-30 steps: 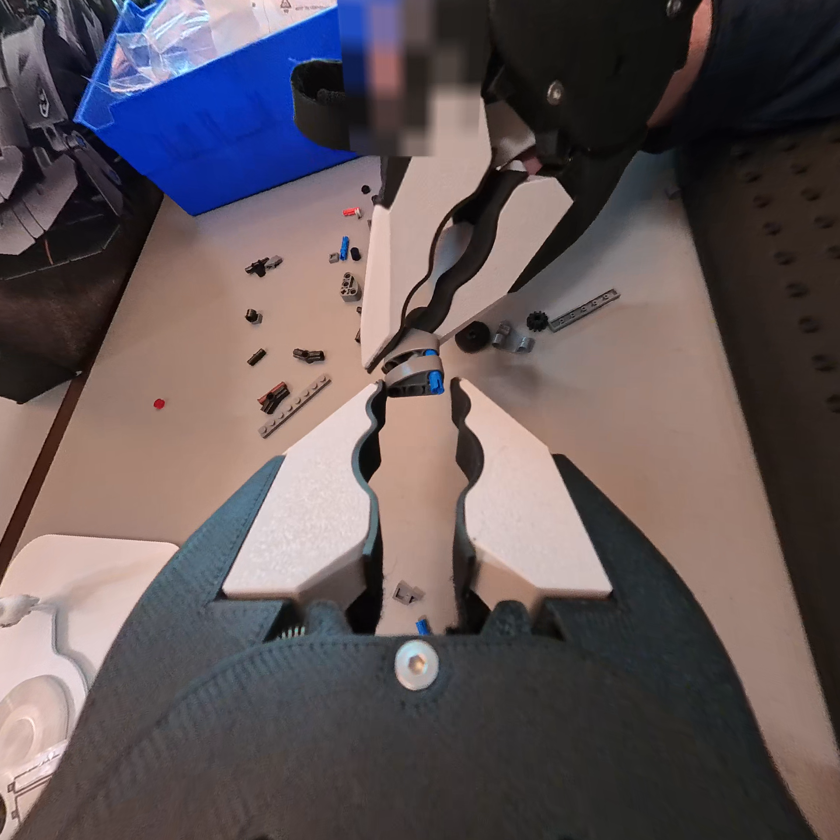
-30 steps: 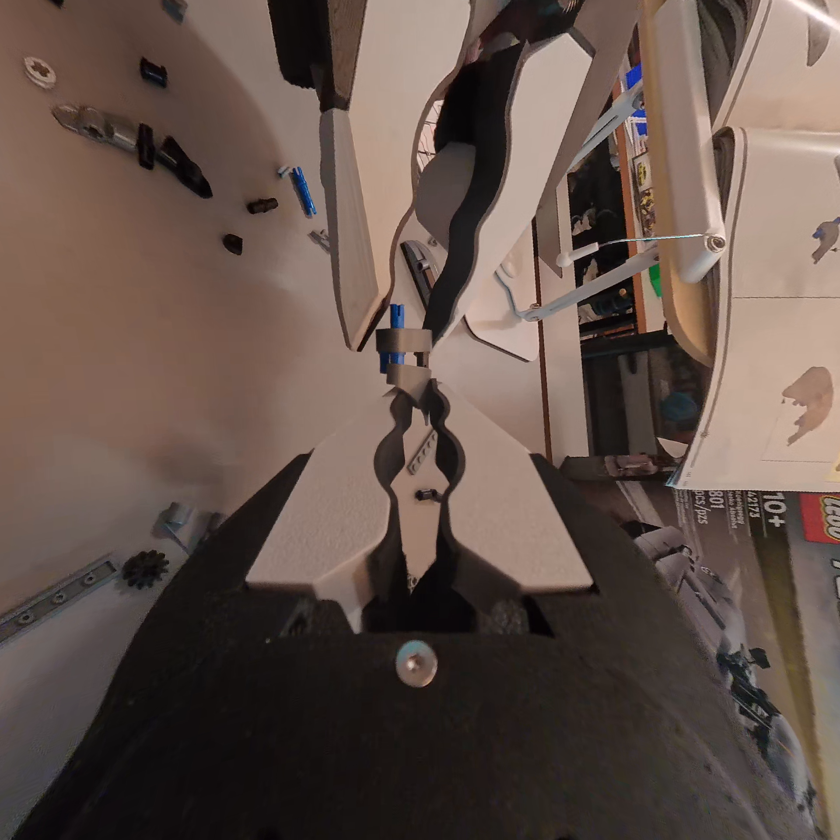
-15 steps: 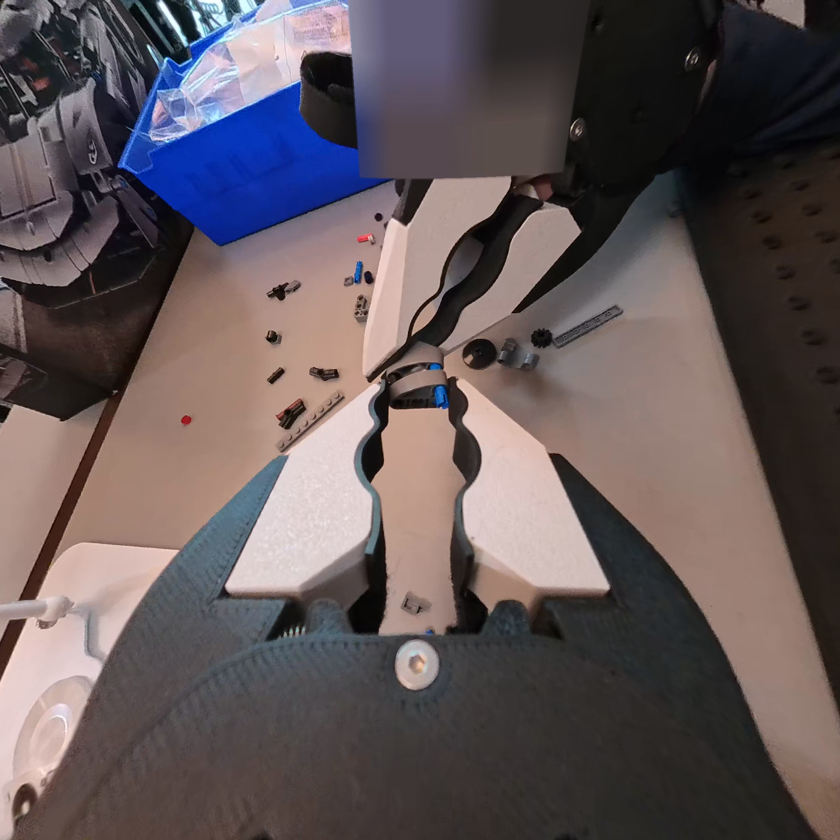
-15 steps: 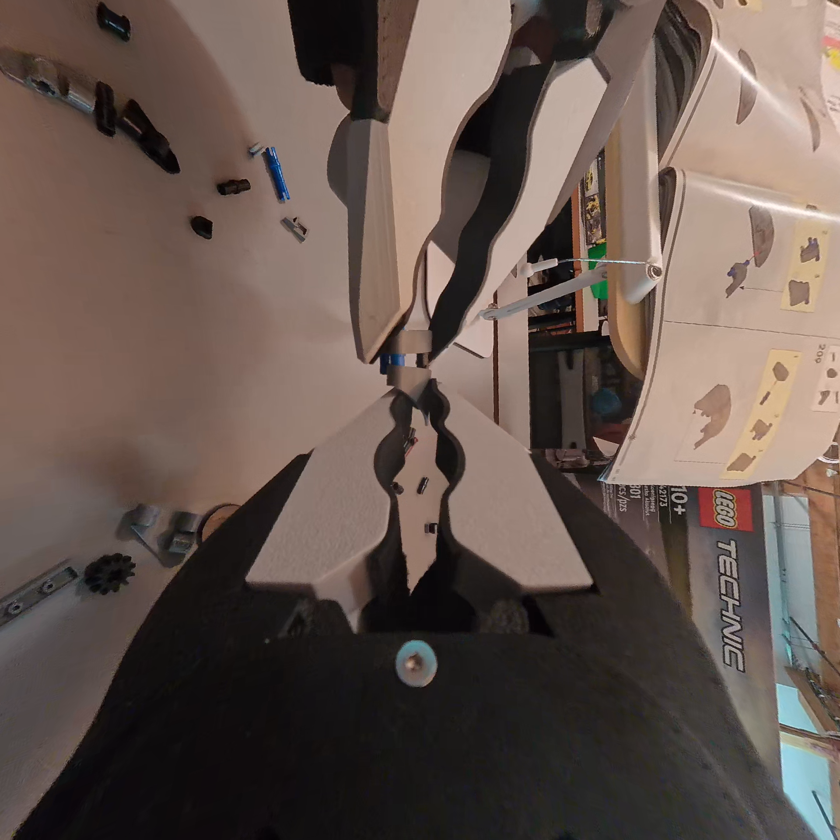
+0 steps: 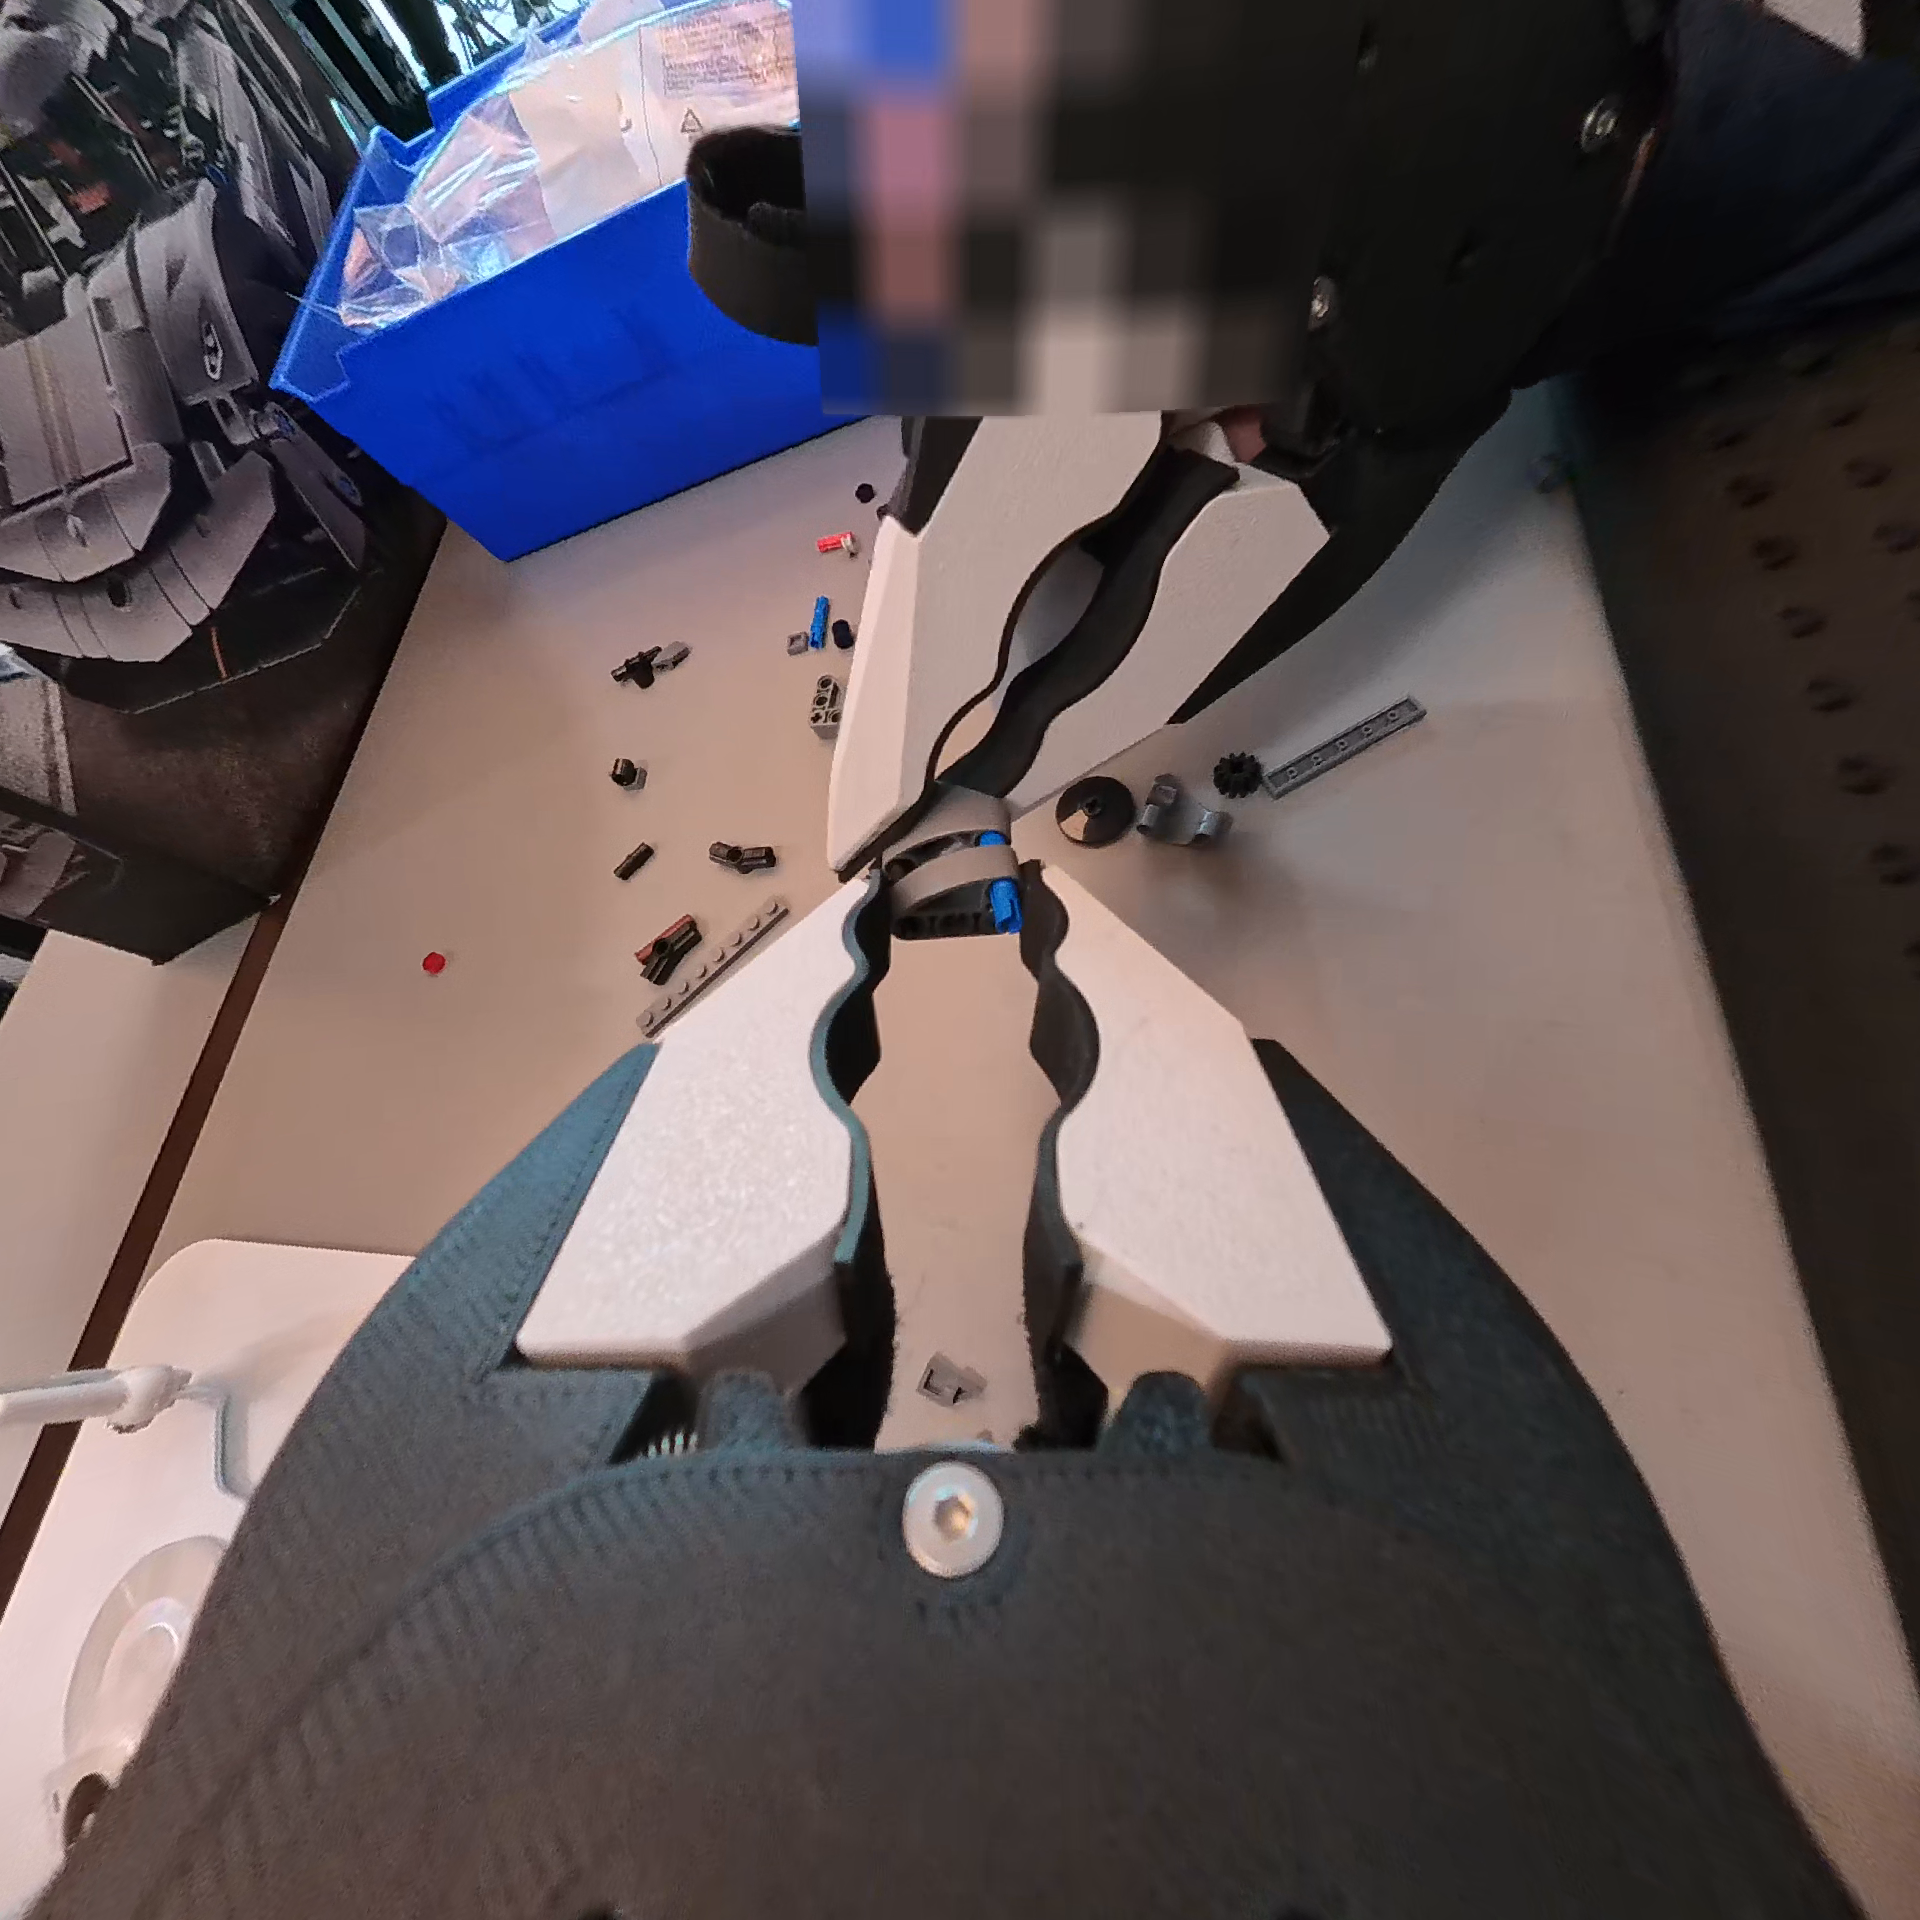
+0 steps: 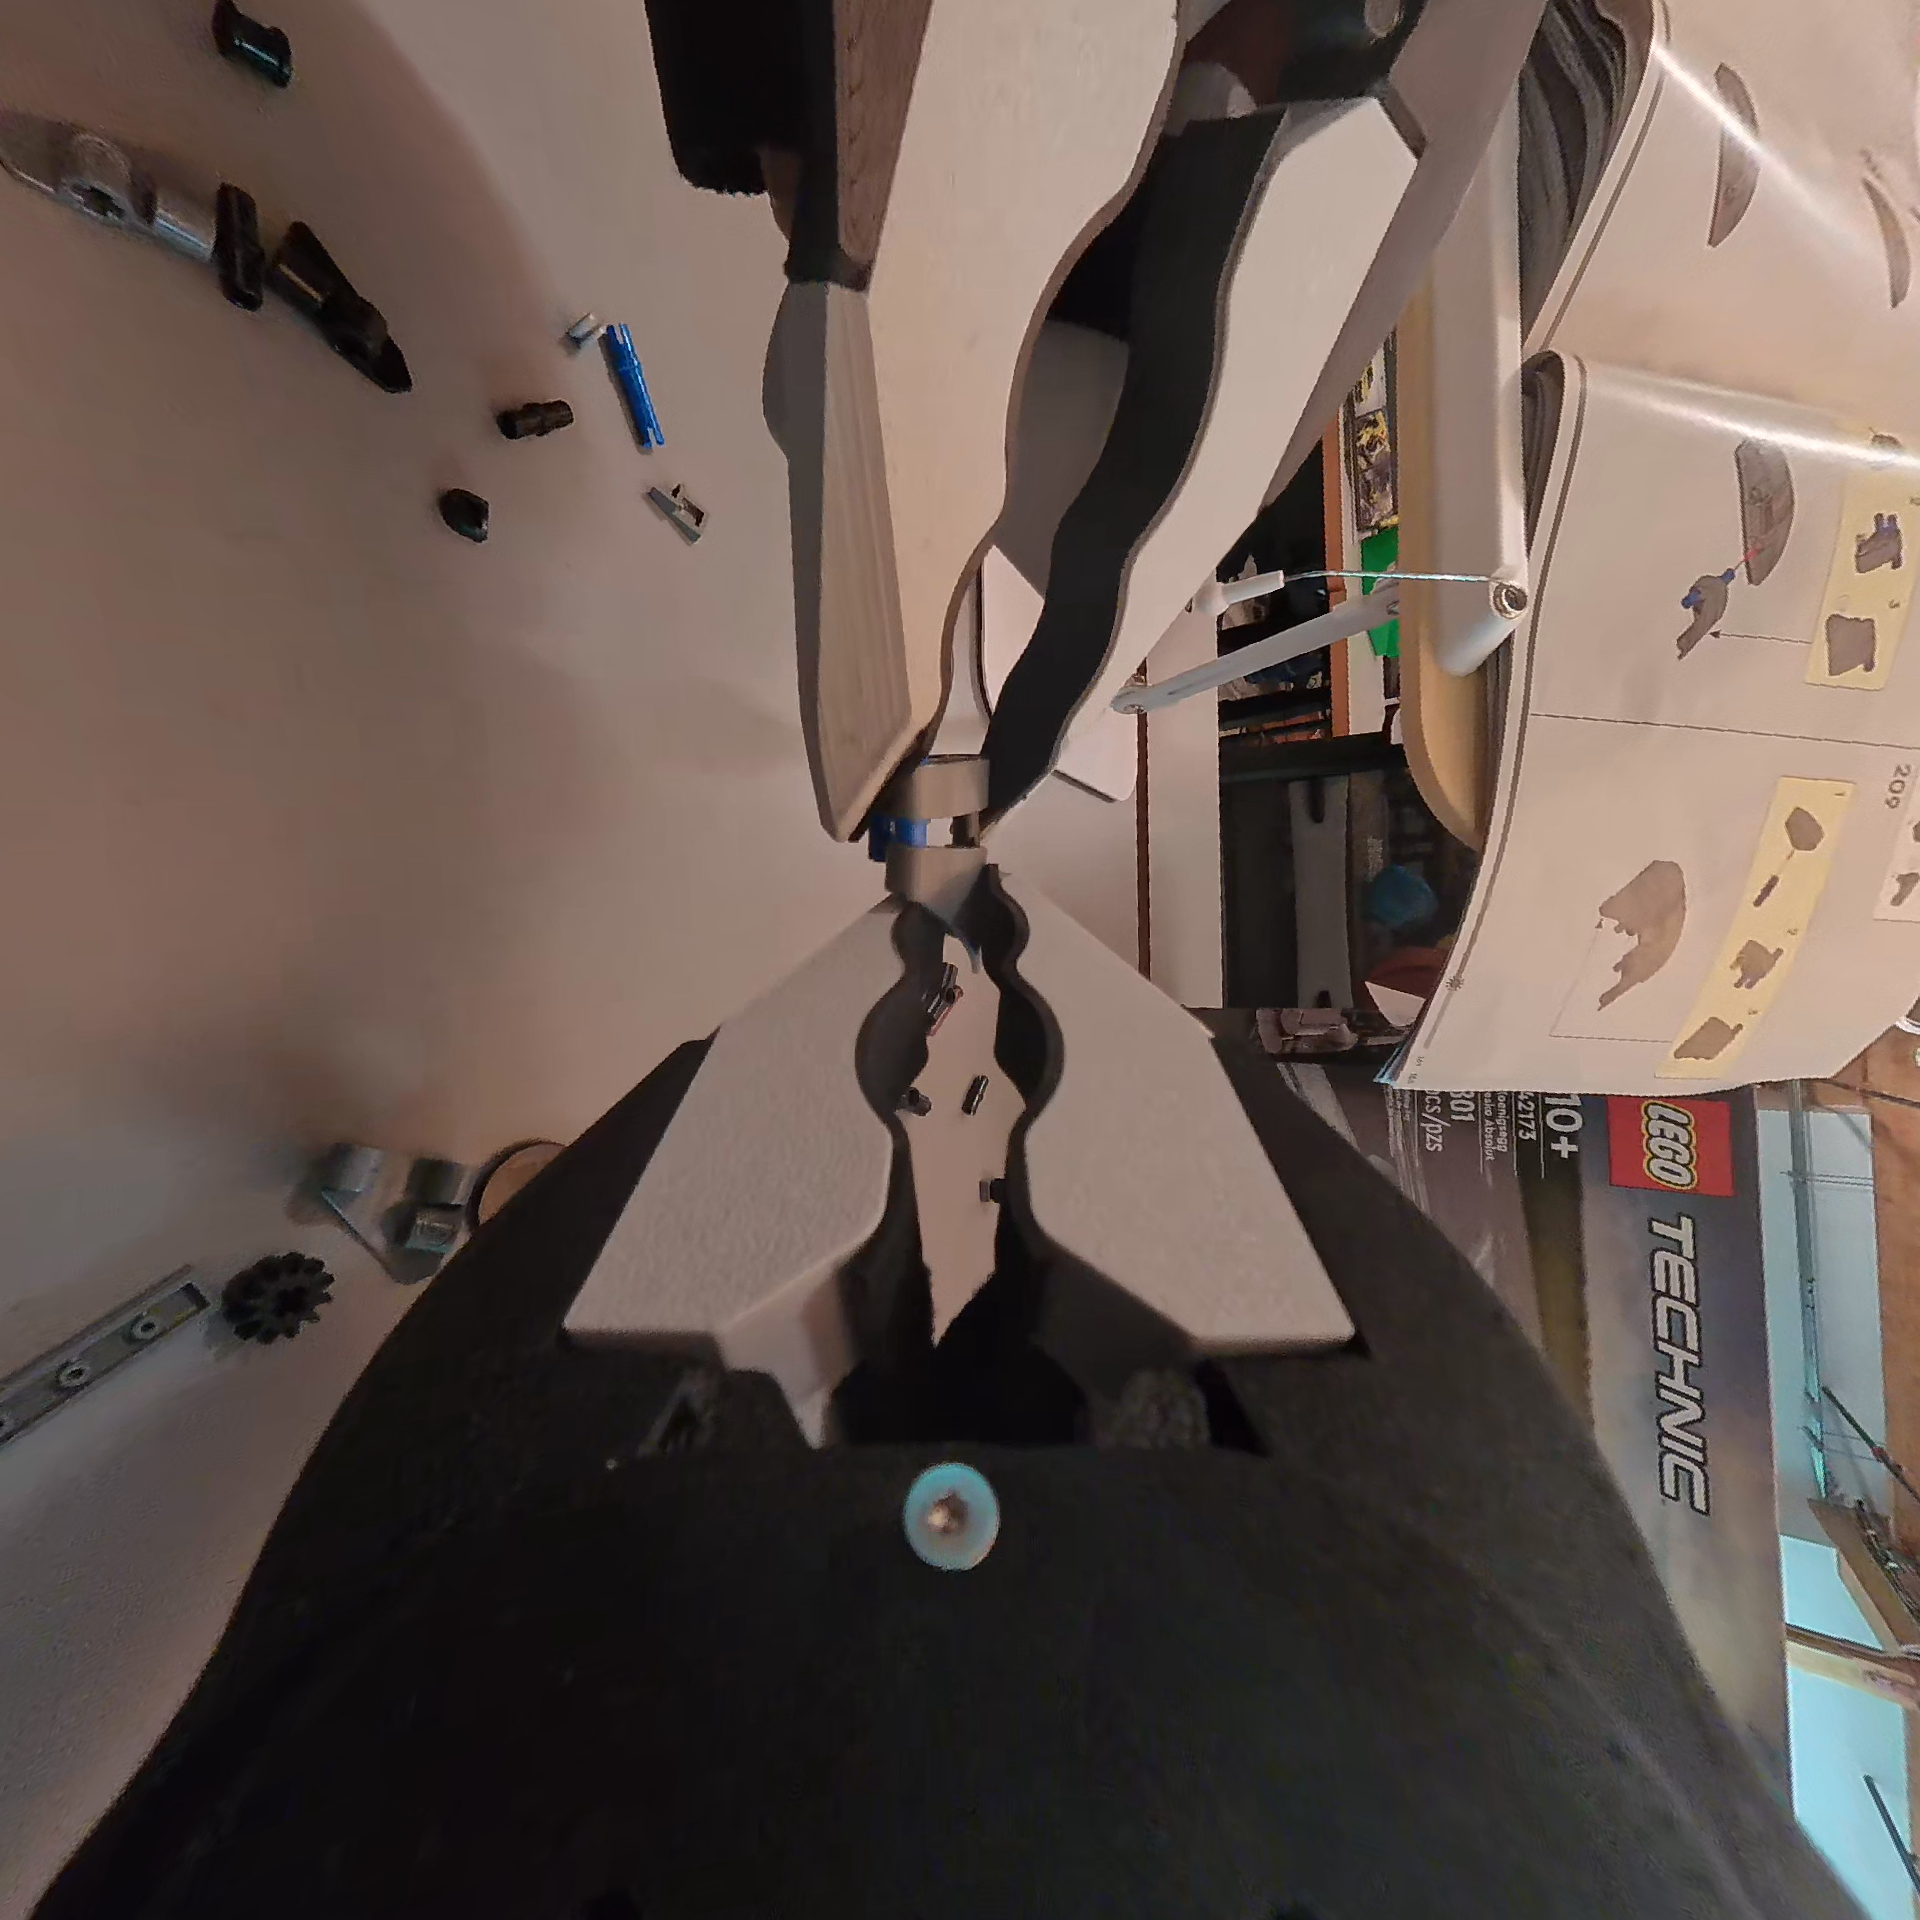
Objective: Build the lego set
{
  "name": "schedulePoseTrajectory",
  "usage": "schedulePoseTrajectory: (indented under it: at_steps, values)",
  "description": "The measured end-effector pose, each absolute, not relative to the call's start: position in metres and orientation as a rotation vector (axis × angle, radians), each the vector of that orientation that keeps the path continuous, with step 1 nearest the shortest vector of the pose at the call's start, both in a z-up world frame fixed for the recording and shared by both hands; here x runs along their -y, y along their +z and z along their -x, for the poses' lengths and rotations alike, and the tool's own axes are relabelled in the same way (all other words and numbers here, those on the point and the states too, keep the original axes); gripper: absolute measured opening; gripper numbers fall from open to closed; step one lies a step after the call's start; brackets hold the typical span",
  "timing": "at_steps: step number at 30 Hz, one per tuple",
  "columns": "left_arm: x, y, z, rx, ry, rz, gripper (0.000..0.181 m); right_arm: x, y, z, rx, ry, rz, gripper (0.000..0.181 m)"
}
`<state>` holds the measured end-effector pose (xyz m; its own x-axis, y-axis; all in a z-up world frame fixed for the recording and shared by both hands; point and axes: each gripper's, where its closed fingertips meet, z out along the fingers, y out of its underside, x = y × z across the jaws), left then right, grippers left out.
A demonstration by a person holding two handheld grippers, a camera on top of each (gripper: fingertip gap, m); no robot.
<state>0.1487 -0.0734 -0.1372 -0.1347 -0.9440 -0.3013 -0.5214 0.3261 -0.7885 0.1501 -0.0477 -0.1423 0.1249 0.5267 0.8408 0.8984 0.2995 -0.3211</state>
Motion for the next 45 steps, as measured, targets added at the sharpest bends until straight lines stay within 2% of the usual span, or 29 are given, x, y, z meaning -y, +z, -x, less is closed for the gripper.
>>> schedulePoseTrajectory:
  at_steps: [21, 27, 33, 40, 45]
  values:
    - [0.066, -0.147, -0.149, -1.780, -0.698, 1.338, 0.022, 0.042, -0.150, -0.149, 1.520, -0.370, 1.385, 0.006]
    - [0.049, -0.154, -0.147, -1.746, -0.622, 1.374, 0.022, 0.036, -0.165, -0.154, 1.478, -0.178, 1.509, 0.014]
    - [0.033, -0.159, -0.149, -1.744, -0.266, 1.277, 0.022, 0.032, -0.163, -0.159, 1.343, 0.069, 1.661, 0.016]
    - [0.018, -0.148, -0.149, -1.656, -0.129, 1.248, 0.022, 0.033, -0.158, -0.158, 1.154, 0.367, 1.811, 0.018]
    - [0.020, -0.146, -0.153, -1.663, 0.007, 1.173, 0.022, 0.033, -0.155, -0.154, 0.984, 0.669, 1.900, 0.035]
